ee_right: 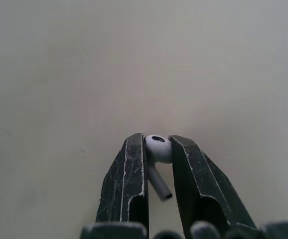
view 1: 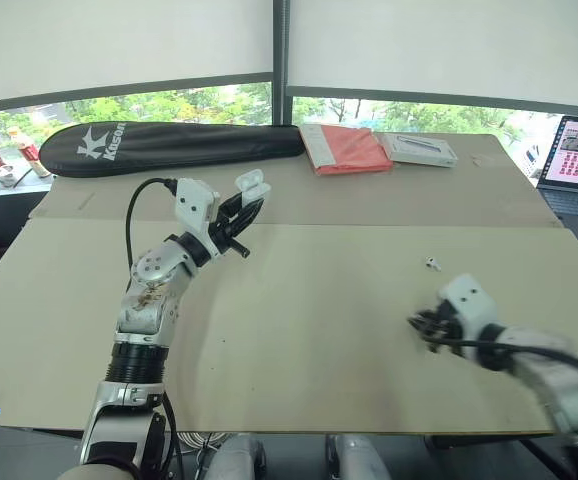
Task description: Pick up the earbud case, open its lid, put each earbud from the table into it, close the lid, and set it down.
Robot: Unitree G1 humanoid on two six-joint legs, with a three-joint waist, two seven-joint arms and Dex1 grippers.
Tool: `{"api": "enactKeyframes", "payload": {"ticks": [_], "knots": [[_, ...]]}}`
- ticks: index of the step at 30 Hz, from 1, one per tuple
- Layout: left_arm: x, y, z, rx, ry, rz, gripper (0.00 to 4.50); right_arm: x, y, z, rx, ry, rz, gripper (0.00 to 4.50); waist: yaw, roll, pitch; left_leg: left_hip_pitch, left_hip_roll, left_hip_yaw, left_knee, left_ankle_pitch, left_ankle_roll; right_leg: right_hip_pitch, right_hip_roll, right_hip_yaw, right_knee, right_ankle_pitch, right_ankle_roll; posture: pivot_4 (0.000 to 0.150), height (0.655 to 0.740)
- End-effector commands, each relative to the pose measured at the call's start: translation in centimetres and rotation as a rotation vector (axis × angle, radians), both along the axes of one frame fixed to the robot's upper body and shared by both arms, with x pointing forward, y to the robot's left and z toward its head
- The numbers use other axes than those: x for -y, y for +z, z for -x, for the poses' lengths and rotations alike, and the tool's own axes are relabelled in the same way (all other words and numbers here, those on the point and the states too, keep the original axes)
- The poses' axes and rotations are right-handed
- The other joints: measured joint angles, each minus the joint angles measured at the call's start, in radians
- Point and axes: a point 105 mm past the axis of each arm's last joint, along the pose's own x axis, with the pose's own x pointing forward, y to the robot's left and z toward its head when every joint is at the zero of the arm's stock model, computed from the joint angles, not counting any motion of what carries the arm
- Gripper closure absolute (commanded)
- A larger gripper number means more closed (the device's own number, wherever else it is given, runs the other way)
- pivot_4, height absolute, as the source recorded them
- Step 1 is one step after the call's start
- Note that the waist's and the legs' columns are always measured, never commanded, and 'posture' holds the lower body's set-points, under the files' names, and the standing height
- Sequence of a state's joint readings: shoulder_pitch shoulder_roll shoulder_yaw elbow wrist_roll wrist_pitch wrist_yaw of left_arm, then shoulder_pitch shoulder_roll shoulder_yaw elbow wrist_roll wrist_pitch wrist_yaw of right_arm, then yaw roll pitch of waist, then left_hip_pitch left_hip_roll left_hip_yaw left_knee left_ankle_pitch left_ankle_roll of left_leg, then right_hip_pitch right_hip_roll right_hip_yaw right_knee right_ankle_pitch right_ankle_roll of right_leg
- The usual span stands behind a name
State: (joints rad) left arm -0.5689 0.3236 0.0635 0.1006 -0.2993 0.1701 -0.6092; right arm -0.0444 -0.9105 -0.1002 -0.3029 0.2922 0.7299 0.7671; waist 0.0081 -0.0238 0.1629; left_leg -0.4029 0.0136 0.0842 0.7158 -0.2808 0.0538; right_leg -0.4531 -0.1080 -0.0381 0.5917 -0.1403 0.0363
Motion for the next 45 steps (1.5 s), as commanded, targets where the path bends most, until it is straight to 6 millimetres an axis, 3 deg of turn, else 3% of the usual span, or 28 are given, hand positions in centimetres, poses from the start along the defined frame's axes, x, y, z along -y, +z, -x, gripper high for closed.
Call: {"api": "enactKeyframes", "payload": {"ticks": [1,6,10,13,15,17,21,29,40,45], "knots": [[0.1,0.7,0.2,0.053,0.014,0.011,3.93,3.3,0.1,1.3,-0.123,0.163,0.124,4.17,0.002,0.000,0.000,0.000,0.000,0.000,0.000,0.000,0.000,0.000,0.000,0.000,0.000,0.000,0.000,0.150,0.7400],[-0.2,0.3,0.6,0.055,0.029,0.017,3.93,9.2,-0.7,2.8,-0.271,0.287,0.390,4.17,0.002,0.000,0.000,0.003,0.000,0.001,0.000,0.000,0.000,0.003,0.000,0.001,0.000,0.000,0.000,0.150,0.7400],[-0.5,0.0,0.8,0.050,0.056,0.020,3.93,12.2,-0.8,3.7,-0.344,0.367,0.519,4.17,0.005,-0.001,0.000,0.010,0.001,0.000,-0.001,-0.001,0.001,0.012,0.000,-0.001,-0.005,-0.002,0.003,0.150,0.7400],[-0.8,-0.4,1.1,0.047,0.071,0.015,3.93,13.3,-0.8,3.7,-0.366,0.379,0.537,4.17,0.004,-0.001,0.000,0.011,0.001,0.000,0.000,-0.002,0.002,0.015,0.000,-0.001,-0.008,-0.004,0.005,0.150,0.7400],[-0.9,-0.5,1.3,0.045,0.074,0.012,3.93,13.6,-0.8,3.6,-0.376,0.381,0.533,4.17,0.004,-0.001,0.000,0.011,0.001,0.001,-0.001,-0.002,0.002,0.016,-0.001,0.000,-0.010,-0.003,0.004,0.150,0.7400],[-0.9,-0.5,1.3,0.044,0.077,0.011,3.93,13.9,-0.9,3.5,-0.385,0.377,0.529,3.13,0.005,-0.001,0.000,0.011,0.001,0.001,-0.001,-0.002,0.003,0.017,-0.001,0.000,-0.011,-0.001,0.002,0.150,0.7400],[-0.9,-0.5,1.4,0.043,0.080,0.010,3.93,14.2,-1.0,3.6,-0.415,0.385,0.538,1.84,0.007,-0.001,0.000,0.011,0.001,0.000,-0.001,-0.002,0.003,0.017,-0.001,-0.001,-0.012,-0.001,0.002,0.150,0.7400],[-0.8,-0.7,1.5,0.042,0.074,-0.004,3.93,14.6,-0.9,3.6,-0.442,0.417,0.570,1.84,0.007,-0.001,0.000,0.012,0.001,0.000,-0.001,-0.002,0.003,0.018,-0.001,-0.001,-0.012,-0.001,0.002,0.150,0.7400],[-0.8,-1.1,1.7,0.037,0.077,-0.007,3.93,12.2,-0.7,1.1,-0.405,0.409,0.480,1.84,-0.008,-0.001,0.000,0.014,0.002,0.001,-0.002,-0.002,0.002,0.018,0.000,-0.001,-0.012,0.000,0.001,0.150,0.7400],[-0.8,-1.3,1.9,0.033,0.076,-0.012,3.93,12.4,-1.0,1.2,-0.428,0.440,0.520,1.84,-0.013,-0.001,0.000,0.014,0.002,0.001,-0.002,-0.002,0.002,0.018,0.000,-0.001,-0.012,0.000,0.001,0.150,0.7400]]}}
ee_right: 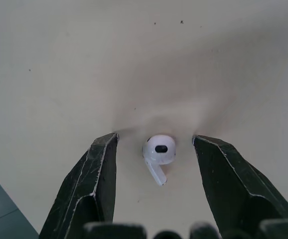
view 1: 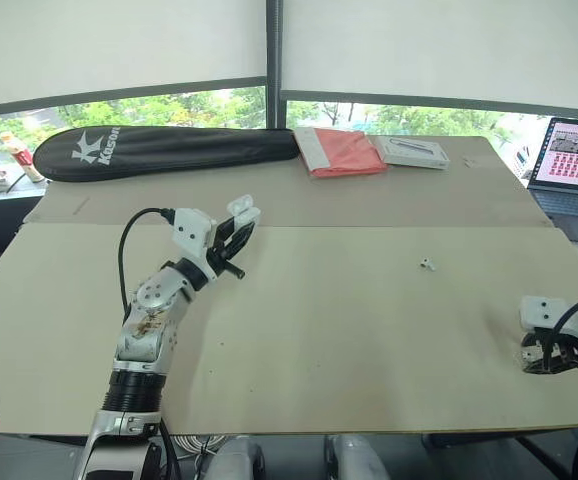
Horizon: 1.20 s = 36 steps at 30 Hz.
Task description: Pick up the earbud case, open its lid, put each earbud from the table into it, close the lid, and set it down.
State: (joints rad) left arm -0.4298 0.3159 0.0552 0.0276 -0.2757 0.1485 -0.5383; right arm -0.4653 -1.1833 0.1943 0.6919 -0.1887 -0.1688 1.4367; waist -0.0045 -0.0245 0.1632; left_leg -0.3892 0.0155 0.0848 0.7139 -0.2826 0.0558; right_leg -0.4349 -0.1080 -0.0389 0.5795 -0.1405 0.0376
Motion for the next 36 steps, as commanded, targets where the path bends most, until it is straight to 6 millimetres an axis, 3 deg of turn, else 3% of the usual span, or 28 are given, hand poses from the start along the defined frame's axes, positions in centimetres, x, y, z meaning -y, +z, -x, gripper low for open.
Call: {"api": "enactKeyframes", "payload": {"ticks": [1,8,16,23,27,31,36], "knots": [[0.3,1.7,0.7,0.076,-0.009,-0.012,3.93,-0.1,-0.7,0.1,-0.018,0.034,0.014,1.84,0.000,0.000,0.000,0.000,0.000,0.000,0.000,0.000,0.000,0.000,0.000,0.000,0.000,0.000,0.000,0.150,0.7400],[0.2,1.6,0.8,0.071,-0.008,-0.017,3.93,0.8,-0.9,0.0,-0.022,0.061,0.087,1.84,0.001,-0.001,-0.001,0.001,0.000,0.000,0.000,0.000,0.000,0.002,-0.001,0.000,-0.001,0.000,0.000,0.150,0.7400],[0.3,1.7,0.7,0.071,-0.012,-0.018,3.93,0.4,-1.0,-0.5,-0.011,0.048,0.065,1.84,0.002,-0.004,-0.001,0.005,0.000,0.000,0.001,-0.001,0.002,0.007,-0.002,0.000,-0.002,0.000,0.000,0.150,0.7400],[0.5,1.7,0.6,0.071,-0.017,-0.016,3.93,0.0,-1.0,-0.6,-0.013,0.057,0.047,3.97,-0.007,-0.008,-0.002,0.006,0.001,0.000,0.001,-0.002,0.002,0.009,-0.003,0.000,-0.002,0.000,0.000,0.150,0.7400],[0.7,1.6,0.6,0.070,-0.023,-0.014,3.93,-0.6,-0.7,-0.8,-0.008,0.050,0.010,4.12,-0.008,-0.008,-0.002,0.007,0.001,0.000,0.000,-0.002,0.002,0.009,-0.003,0.000,-0.002,0.000,0.000,0.150,0.7400],[1.3,1.6,0.6,0.070,-0.036,-0.006,3.93,-4.6,0.9,-2.9,0.065,0.061,-0.144,4.12,-0.014,-0.008,-0.002,0.007,0.001,0.000,0.000,-0.002,0.002,0.008,-0.003,0.000,-0.002,0.000,0.000,0.150,0.7400],[2.6,1.3,0.5,0.067,-0.072,0.012,3.93,-15.0,6.9,-6.6,0.272,0.047,-0.553,4.12,-0.013,-0.004,-0.002,0.006,0.002,-0.001,-0.002,-0.001,-0.002,0.004,-0.001,0.000,0.000,0.000,0.000,0.150,0.7400]]}}
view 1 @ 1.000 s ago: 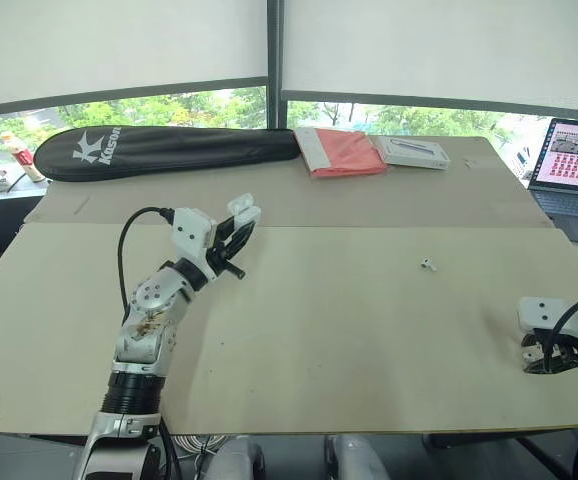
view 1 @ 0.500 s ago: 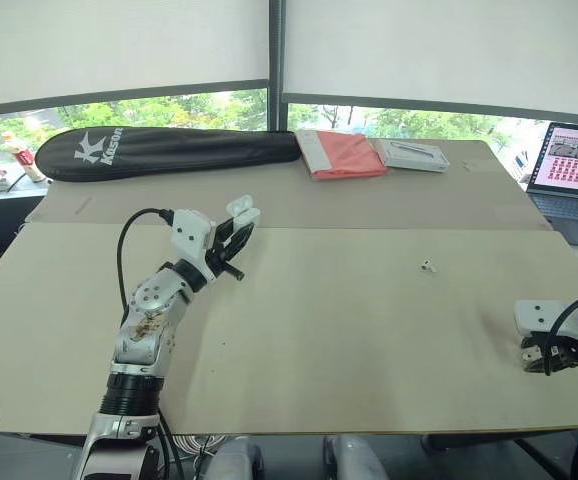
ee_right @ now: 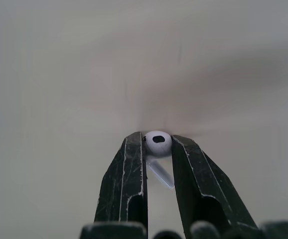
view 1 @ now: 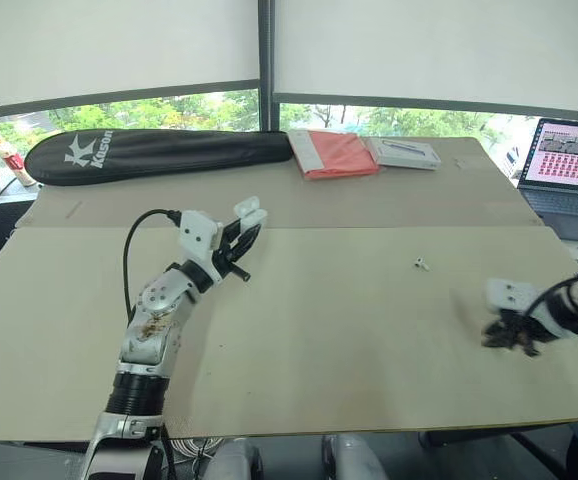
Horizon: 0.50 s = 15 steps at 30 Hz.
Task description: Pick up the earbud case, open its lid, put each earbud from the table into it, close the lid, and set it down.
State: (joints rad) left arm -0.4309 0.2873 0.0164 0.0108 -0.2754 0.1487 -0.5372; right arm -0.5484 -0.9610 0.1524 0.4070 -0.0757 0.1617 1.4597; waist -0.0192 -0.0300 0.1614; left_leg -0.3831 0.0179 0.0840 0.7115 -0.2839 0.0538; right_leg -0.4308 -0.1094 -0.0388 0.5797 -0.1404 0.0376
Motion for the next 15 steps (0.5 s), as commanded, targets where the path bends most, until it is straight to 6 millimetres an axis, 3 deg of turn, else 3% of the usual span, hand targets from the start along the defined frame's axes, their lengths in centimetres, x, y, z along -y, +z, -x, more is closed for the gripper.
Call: {"api": "enactKeyframes", "payload": {"ticks": [1,5,8,11,15], "knots": [[1.1,1.3,0.1,0.062,-0.029,0.009,3.93,-6.8,7.0,-2.4,0.175,-0.048,-0.331,4.12,0.006,0.004,0.000,-0.003,0.000,0.000,0.000,0.001,-0.001,-0.004,0.000,0.000,0.001,0.000,-0.001,0.150,0.7400],[2.3,1.2,-0.1,0.054,-0.059,0.033,3.93,-13.8,13.8,-3.5,0.263,-0.155,-0.807,4.12,0.028,0.005,0.001,-0.012,-0.002,0.000,0.002,0.002,-0.004,-0.017,-0.003,0.000,0.013,0.001,-0.002,0.150,0.7400],[2.8,1.6,-0.4,0.056,-0.075,0.054,3.93,-16.9,17.2,-3.4,0.282,-0.220,-1.069,4.12,0.043,0.005,0.000,-0.021,-0.002,-0.002,0.004,0.004,-0.005,-0.026,-0.002,-0.002,0.015,0.001,-0.003,0.150,0.7400],[3.6,2.1,-0.5,0.065,-0.099,0.070,3.93,-18.6,18.4,-3.8,0.292,-0.305,-1.232,4.12,0.047,0.006,0.000,-0.024,-0.003,-0.003,0.004,0.005,-0.004,-0.026,-0.002,-0.004,0.016,0.002,-0.004,0.150,0.7400],[4.8,3.0,-0.6,0.095,-0.124,0.094,3.93,-20.3,18.1,-4.4,0.286,-0.387,-1.323,4.12,0.038,0.006,0.000,-0.026,-0.006,-0.001,0.005,0.005,-0.002,-0.026,-0.002,-0.004,0.014,0.004,-0.002,0.150,0.7400]]}}
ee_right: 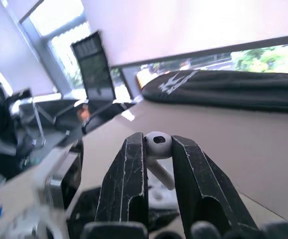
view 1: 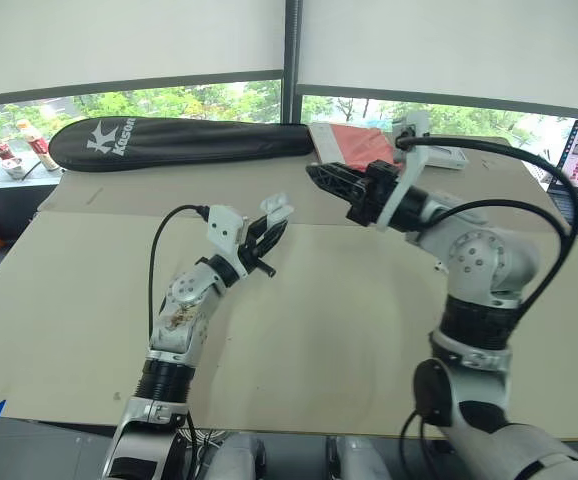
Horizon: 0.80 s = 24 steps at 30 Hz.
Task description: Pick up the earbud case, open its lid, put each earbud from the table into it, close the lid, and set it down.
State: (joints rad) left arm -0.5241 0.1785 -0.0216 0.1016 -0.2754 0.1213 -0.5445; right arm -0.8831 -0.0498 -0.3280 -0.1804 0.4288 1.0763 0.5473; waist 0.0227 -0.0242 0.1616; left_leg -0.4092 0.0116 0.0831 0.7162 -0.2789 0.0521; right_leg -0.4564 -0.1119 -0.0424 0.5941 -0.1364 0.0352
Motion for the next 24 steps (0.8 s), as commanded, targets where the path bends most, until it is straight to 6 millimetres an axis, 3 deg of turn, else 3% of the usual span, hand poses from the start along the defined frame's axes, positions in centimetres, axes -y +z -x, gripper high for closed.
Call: {"api": "enactKeyframes", "payload": {"ticks": [1,6,9,12,16,18,21,24], "knots": [[1.1,2.3,0.3,0.096,-0.030,0.023,3.93,-0.1,1.3,0.1,0.038,-0.061,-0.076,4.12,-0.008,0.000,0.000,0.000,0.000,0.000,0.000,0.000,0.000,0.000,0.000,0.000,0.000,0.000,0.000,0.150,0.7400],[1.3,2.9,0.1,0.111,-0.031,0.027,3.93,-0.6,0.7,0.2,0.019,-0.088,-0.099,4.12,-0.021,0.000,0.000,0.001,0.001,0.000,-0.002,0.000,0.000,0.000,0.003,0.000,0.000,0.000,0.001,0.150,0.7400],[0.6,2.6,0.1,0.111,-0.016,0.009,3.93,0.8,0.5,0.2,0.021,-0.113,-0.058,4.12,-0.027,0.000,0.000,0.001,0.002,0.000,-0.002,0.000,0.000,0.000,0.004,0.000,0.001,0.000,0.000,0.150,0.7400],[-1.1,2.2,0.0,0.105,0.027,-0.015,3.93,4.2,-1.4,0.3,-0.005,-0.154,0.158,4.12,-0.025,0.000,0.000,0.001,0.002,-0.001,-0.001,0.000,0.000,0.001,0.003,0.000,0.001,0.000,0.000,0.150,0.7400],[-3.2,1.2,0.2,0.093,0.065,-0.068,3.93,11.3,-7.1,2.6,-0.061,-0.089,0.676,4.12,-0.014,0.000,0.000,0.001,0.001,-0.001,-0.002,-0.002,0.003,0.001,0.002,0.000,-0.001,-0.002,0.003,0.150,0.7400],[-4.1,0.8,0.3,0.089,0.078,-0.089,3.93,15.9,-10.1,4.7,-0.128,-0.001,0.941,4.12,-0.016,0.001,0.001,0.001,0.001,0.001,-0.002,-0.002,0.005,0.001,0.002,0.002,-0.002,-0.003,0.005,0.150,0.7400],[-4.8,0.7,0.2,0.089,0.095,-0.103,3.93,21.4,-13.0,7.0,-0.246,0.121,1.189,4.12,-0.020,0.001,0.001,0.002,0.000,0.002,-0.002,-0.003,0.006,0.001,0.001,0.003,-0.004,-0.004,0.005,0.150,0.7400],[-4.9,0.8,0.0,0.097,0.101,-0.111,3.93,25.0,-15.0,7.9,-0.284,0.217,1.360,4.12,-0.031,0.001,0.001,0.005,0.002,0.005,-0.001,-0.003,0.006,0.004,0.002,0.004,-0.011,-0.004,0.006,0.150,0.7400]]}}
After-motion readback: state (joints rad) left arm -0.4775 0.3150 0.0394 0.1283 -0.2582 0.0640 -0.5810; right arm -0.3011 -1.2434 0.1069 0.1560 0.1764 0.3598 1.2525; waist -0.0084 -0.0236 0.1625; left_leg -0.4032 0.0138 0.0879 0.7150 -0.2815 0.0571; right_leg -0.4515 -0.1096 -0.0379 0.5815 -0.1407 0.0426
